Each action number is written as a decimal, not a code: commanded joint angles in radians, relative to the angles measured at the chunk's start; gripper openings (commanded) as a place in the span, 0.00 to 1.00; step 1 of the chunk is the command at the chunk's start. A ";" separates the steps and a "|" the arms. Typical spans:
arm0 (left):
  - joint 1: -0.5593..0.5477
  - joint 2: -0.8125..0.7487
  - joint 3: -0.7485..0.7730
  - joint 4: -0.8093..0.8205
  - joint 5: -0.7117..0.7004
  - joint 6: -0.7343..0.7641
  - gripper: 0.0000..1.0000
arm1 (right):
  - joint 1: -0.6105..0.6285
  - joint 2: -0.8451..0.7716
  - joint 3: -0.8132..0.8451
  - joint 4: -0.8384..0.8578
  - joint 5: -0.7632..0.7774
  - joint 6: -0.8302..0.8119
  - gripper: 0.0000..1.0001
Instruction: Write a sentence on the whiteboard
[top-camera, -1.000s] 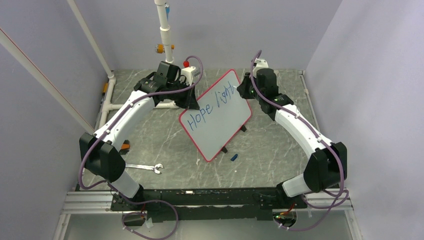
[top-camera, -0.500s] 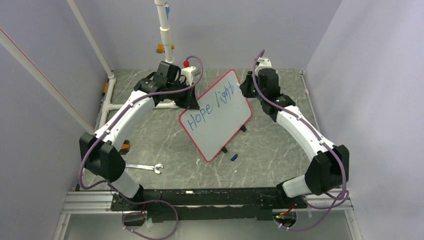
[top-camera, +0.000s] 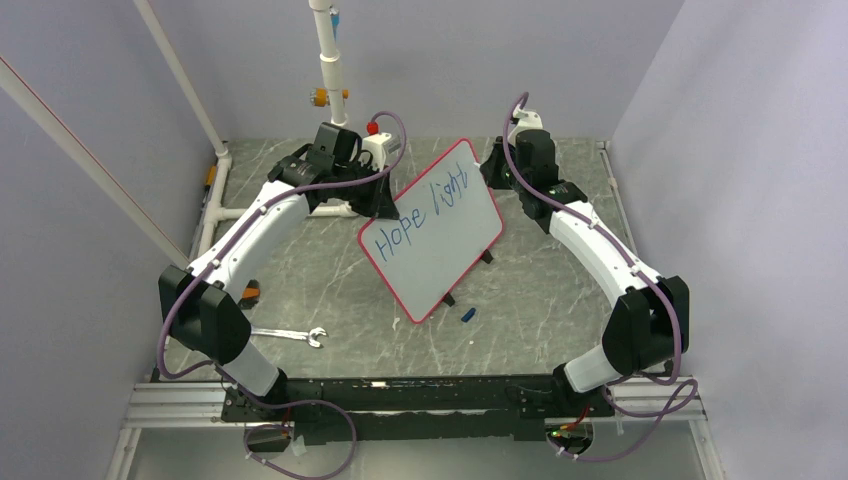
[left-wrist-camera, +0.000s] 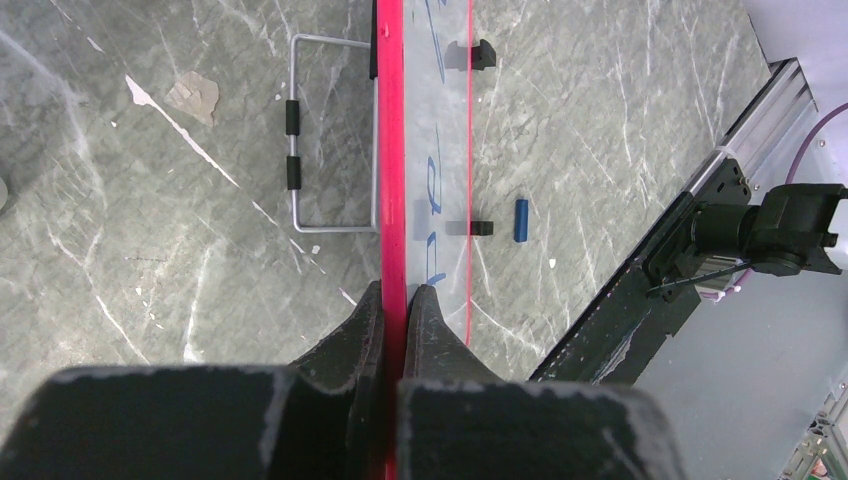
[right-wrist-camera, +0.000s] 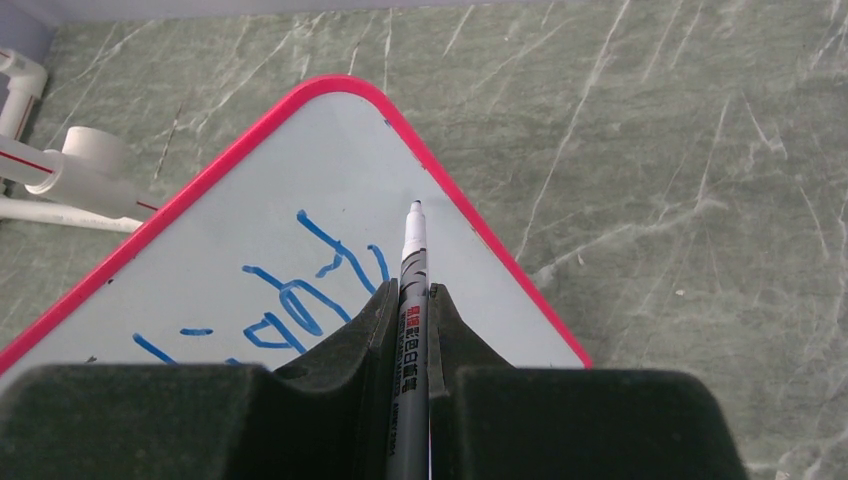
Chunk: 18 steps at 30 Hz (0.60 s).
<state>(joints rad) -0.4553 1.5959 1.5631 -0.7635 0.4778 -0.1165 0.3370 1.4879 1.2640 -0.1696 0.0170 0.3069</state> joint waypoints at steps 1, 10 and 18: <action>-0.004 0.009 -0.011 -0.010 -0.159 0.149 0.00 | -0.004 0.012 0.053 0.051 -0.012 0.007 0.00; -0.005 0.010 -0.011 -0.011 -0.160 0.149 0.00 | -0.005 0.029 0.061 0.056 -0.081 0.021 0.00; -0.005 0.009 -0.011 -0.011 -0.161 0.150 0.00 | -0.005 0.032 0.060 0.058 -0.130 0.037 0.00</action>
<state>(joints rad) -0.4553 1.5959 1.5631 -0.7650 0.4774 -0.1169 0.3332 1.5131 1.2808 -0.1642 -0.0620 0.3233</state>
